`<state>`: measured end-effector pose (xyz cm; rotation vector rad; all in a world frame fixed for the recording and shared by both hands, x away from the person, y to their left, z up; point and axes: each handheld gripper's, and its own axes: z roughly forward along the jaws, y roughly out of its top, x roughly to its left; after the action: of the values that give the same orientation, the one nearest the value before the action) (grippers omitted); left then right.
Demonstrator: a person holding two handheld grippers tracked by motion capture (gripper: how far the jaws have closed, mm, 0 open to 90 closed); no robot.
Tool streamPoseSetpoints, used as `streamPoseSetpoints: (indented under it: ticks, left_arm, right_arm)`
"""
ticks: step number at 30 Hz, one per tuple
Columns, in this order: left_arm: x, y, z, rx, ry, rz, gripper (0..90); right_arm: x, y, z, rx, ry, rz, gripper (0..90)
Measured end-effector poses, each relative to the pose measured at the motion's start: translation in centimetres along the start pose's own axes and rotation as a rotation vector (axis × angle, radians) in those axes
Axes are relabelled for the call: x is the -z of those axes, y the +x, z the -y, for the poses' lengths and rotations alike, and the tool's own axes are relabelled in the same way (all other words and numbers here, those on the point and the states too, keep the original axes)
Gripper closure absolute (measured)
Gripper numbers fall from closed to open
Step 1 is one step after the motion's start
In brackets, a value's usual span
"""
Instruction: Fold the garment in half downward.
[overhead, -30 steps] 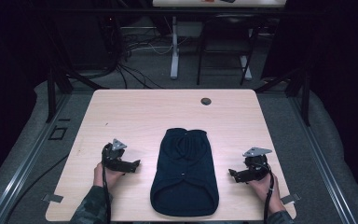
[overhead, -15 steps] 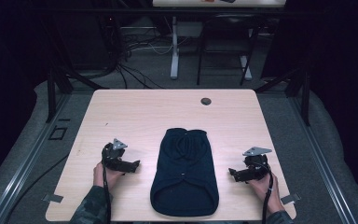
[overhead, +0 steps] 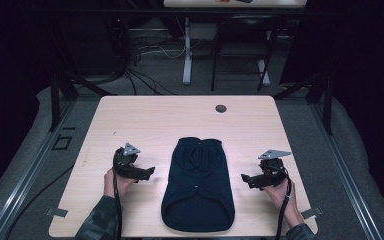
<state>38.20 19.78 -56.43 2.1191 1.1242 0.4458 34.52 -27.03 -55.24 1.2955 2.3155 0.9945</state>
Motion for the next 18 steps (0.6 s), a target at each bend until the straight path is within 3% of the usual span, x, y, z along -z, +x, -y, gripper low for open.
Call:
streamPoseSetpoints:
  ticks: [18]
  left_arm:
    - [-2.3,-1.2,-6.7,-0.055,0.003,0.069,0.0]
  right_arm:
    - [-1.9,-0.1,-4.8,0.026,0.04,-0.077,2.4]
